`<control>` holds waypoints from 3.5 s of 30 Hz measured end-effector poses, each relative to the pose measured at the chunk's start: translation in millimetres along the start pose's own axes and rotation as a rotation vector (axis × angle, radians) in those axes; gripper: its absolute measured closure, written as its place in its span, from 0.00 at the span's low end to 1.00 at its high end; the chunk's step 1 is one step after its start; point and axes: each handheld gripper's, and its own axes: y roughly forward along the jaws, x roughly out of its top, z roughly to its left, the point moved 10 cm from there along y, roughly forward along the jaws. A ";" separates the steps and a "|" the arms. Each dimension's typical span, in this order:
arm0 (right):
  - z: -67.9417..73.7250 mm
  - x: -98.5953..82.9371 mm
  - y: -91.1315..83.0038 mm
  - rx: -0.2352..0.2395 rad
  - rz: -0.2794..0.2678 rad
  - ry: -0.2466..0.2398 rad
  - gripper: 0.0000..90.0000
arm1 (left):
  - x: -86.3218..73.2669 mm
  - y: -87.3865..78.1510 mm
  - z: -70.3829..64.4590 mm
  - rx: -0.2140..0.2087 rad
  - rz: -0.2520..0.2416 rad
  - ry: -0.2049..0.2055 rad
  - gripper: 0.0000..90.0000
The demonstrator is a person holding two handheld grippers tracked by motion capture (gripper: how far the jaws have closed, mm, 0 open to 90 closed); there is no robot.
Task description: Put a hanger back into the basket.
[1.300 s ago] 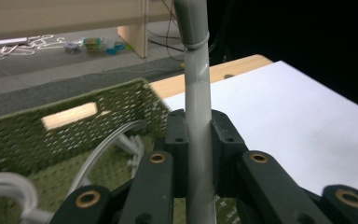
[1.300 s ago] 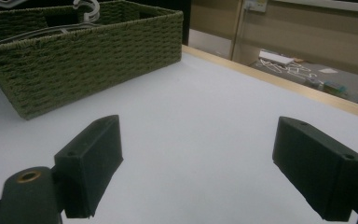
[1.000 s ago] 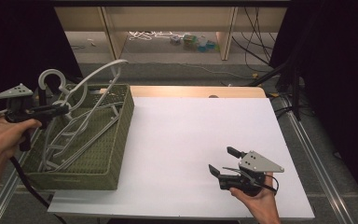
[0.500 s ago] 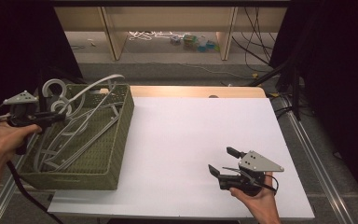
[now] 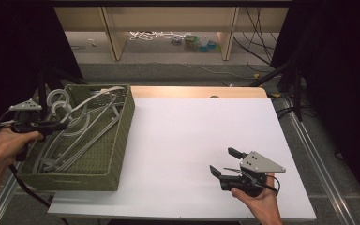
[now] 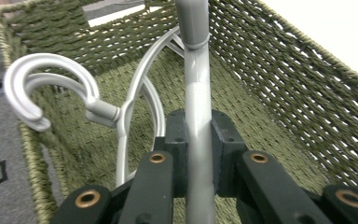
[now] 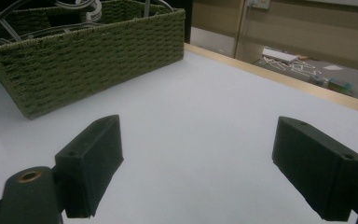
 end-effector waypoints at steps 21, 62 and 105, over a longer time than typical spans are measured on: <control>0.4 0.2 0.0 0.007 0.001 -0.003 0.19 | -17.2 30.8 11.1 0.070 0.134 -0.087 0.83; -1.9 -0.5 -1.8 -0.005 0.010 0.008 0.19 | 25.2 -38.5 -24.5 0.169 -0.191 -0.301 0.28; -1.7 -1.8 -0.3 -0.004 -0.006 0.022 0.19 | 30.1 14.6 -229.0 -0.117 -0.405 -0.047 0.24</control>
